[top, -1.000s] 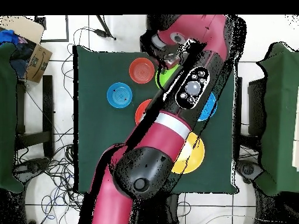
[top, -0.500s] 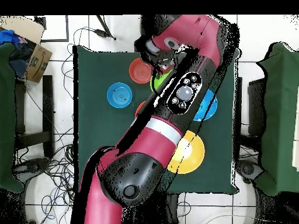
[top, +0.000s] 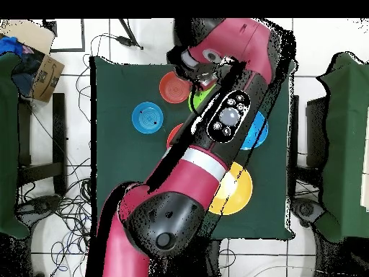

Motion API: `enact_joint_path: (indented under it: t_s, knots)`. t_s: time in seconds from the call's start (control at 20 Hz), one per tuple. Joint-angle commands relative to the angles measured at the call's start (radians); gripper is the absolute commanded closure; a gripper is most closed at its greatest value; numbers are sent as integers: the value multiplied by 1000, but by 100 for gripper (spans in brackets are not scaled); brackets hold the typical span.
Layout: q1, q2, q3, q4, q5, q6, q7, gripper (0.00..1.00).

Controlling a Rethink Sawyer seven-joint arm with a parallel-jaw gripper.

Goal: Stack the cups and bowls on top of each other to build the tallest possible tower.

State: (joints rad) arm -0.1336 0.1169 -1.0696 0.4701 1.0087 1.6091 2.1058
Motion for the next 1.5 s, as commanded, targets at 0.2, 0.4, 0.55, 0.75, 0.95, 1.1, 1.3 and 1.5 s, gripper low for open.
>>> enact_joint_path:
  t_s: [0.2,0.4,0.55,0.75,0.95,1.1,1.3,1.5]
  knots:
    - [21,-36,178,124,-123,-111,-2,100]
    - [34,-54,208,158,-145,-132,-5,100]
    - [46,-70,233,191,-163,-154,-12,100]
    - [56,-84,259,213,-182,-170,-7,100]
    - [60,-93,285,226,-193,-193,-10,100]
    - [53,-88,295,210,-201,-196,-2,100]
    - [50,-90,312,213,-212,-202,-2,100]
    - [49,-91,326,215,-220,-211,0,100]
